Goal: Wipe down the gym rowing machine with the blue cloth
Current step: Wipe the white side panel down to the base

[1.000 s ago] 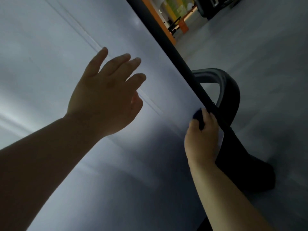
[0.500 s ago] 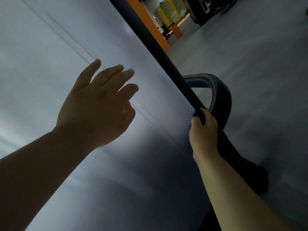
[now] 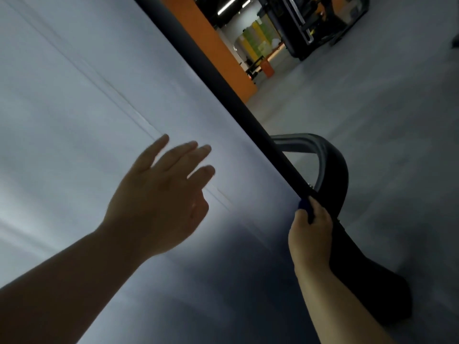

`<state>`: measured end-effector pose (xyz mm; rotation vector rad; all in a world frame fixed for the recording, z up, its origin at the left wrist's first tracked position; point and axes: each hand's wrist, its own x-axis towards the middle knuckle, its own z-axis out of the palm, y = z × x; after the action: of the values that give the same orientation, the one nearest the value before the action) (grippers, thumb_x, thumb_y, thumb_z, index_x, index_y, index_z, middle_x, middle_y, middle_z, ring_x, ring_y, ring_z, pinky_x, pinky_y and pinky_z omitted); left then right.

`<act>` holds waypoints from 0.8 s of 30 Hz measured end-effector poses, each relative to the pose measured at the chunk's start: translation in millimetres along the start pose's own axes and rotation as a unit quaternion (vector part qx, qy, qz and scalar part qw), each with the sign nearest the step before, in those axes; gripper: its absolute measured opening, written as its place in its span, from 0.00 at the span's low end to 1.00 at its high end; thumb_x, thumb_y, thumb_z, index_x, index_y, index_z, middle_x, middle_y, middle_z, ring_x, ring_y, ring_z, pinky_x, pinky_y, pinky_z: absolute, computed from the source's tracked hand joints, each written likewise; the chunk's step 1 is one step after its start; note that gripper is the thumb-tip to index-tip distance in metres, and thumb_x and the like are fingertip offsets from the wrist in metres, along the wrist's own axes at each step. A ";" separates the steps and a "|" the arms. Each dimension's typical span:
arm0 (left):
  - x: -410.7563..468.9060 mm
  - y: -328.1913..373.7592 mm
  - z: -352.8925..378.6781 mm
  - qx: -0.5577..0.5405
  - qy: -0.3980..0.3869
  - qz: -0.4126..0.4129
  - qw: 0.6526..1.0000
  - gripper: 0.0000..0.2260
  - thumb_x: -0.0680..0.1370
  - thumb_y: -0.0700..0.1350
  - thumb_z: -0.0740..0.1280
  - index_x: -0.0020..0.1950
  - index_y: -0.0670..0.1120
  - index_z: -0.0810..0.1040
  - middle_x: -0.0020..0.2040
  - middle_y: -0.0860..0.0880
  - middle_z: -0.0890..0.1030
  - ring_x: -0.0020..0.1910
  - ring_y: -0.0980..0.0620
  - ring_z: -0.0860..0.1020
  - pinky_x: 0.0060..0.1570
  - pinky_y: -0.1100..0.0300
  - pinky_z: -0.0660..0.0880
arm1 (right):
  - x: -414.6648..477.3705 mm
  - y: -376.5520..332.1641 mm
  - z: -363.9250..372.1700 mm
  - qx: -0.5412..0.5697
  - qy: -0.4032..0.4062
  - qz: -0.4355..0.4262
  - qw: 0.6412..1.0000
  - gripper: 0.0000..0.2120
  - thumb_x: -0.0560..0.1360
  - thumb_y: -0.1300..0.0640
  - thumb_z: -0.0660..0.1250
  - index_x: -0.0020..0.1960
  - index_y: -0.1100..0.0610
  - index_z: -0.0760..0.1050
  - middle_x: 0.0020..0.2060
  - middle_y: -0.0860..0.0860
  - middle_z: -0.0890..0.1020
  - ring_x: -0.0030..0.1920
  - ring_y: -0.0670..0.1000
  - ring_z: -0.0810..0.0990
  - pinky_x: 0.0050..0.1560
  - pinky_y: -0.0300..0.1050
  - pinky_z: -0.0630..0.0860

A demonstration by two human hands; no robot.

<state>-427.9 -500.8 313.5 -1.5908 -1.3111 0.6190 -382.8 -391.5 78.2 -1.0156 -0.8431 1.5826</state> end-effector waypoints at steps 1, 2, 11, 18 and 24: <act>-2.6 -3.5 -2.9 -0.006 0.005 -0.003 1.000 0.17 0.74 0.46 0.63 0.61 0.44 0.81 0.69 0.42 0.75 0.68 0.44 0.74 0.70 0.41 0.64 | -2.8 -18.3 7.3 -0.001 -0.019 -0.019 1.000 0.22 0.80 0.57 0.57 0.74 0.51 0.68 0.72 0.52 0.69 0.69 0.54 0.71 0.66 0.43 0.67; -6.9 -8.7 -7.3 -0.005 0.014 -0.015 1.000 0.18 0.74 0.46 0.63 0.62 0.43 0.81 0.70 0.42 0.75 0.69 0.44 0.73 0.70 0.40 0.64 | -5.6 -42.4 17.6 0.009 -0.051 -0.054 0.997 0.23 0.79 0.56 0.57 0.74 0.50 0.68 0.73 0.52 0.68 0.70 0.54 0.70 0.69 0.46 0.66; -92.3 -70.9 -49.8 0.080 0.043 -0.139 0.986 0.24 0.78 0.51 0.59 0.72 0.43 0.73 0.75 0.42 0.67 0.73 0.43 0.67 0.73 0.41 0.59 | -112.9 -65.5 50.7 -0.038 -0.176 -0.493 0.851 0.26 0.77 0.54 0.61 0.75 0.47 0.64 0.78 0.47 0.60 0.78 0.53 0.58 0.73 0.50 0.66; -158.7 -50.2 -48.3 0.036 0.028 -0.237 0.971 0.26 0.77 0.51 0.59 0.74 0.44 0.69 0.77 0.42 0.63 0.75 0.41 0.64 0.74 0.41 0.58 | -132.0 -53.5 48.0 -0.075 -0.185 -0.487 0.850 0.27 0.78 0.53 0.58 0.76 0.46 0.60 0.80 0.46 0.53 0.80 0.53 0.51 0.75 0.37 0.52; -208.0 -3.8 -30.6 -0.013 0.023 -0.341 0.940 0.29 0.78 0.53 0.57 0.78 0.47 0.60 0.80 0.43 0.57 0.78 0.44 0.57 0.76 0.41 0.52 | -139.2 -108.0 72.0 -0.121 -0.203 -0.543 0.806 0.31 0.78 0.52 0.59 0.79 0.51 0.56 0.80 0.50 0.53 0.80 0.55 0.49 0.73 0.48 0.58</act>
<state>-465.7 -706.5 292.4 -1.0491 -1.7094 0.1271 -392.0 -504.8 230.9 -0.1790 -1.5819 0.6680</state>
